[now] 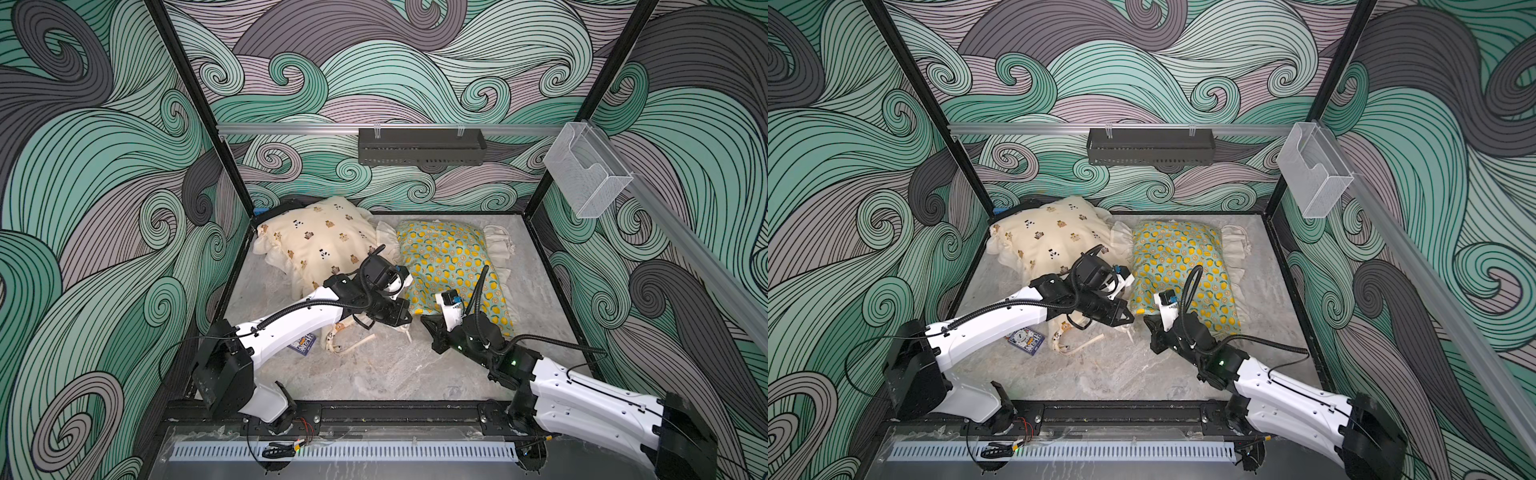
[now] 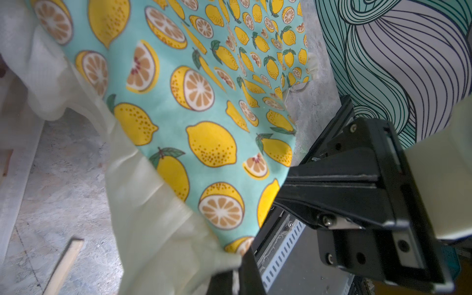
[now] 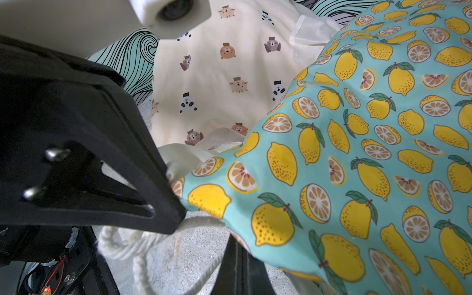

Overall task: Zip up pillowcases
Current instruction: Zip the zipper on the pillowcase.

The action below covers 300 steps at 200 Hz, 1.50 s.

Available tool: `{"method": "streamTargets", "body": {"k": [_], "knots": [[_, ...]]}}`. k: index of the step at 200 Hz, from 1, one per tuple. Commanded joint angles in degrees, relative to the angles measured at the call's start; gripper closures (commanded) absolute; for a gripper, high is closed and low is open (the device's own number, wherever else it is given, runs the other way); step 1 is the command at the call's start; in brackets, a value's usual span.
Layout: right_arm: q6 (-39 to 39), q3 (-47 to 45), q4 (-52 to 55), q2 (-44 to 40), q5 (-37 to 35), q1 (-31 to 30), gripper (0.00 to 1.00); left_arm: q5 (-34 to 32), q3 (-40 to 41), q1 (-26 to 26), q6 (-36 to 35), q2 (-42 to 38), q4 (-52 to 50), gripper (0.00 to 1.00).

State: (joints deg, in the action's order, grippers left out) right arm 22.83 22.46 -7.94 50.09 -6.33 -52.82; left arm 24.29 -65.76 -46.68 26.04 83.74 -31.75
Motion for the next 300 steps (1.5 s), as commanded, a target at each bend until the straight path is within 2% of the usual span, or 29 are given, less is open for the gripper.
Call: {"method": "streamTargets", "body": {"k": [1, 84, 180, 300], "knots": [[1.8, 2.7, 5.6, -0.9, -0.7, 0.3, 1.00, -2.5, -1.7, 0.1, -0.2, -1.8, -0.2, 1.00], [6.8, 6.3, 15.7, -1.4, 0.4, 0.9, 1.00, -8.6, -1.4, 0.4, 1.9, -4.0, 0.1, 1.00], [11.2, 8.6, 24.7, -0.7, 6.0, 5.7, 1.00, -15.9, 0.1, 1.2, 4.0, -5.8, 0.7, 1.00], [14.7, 10.5, 38.0, -1.7, 7.9, 9.9, 1.00, -19.5, 4.5, 4.5, 5.7, -7.7, 2.6, 1.00]]}}
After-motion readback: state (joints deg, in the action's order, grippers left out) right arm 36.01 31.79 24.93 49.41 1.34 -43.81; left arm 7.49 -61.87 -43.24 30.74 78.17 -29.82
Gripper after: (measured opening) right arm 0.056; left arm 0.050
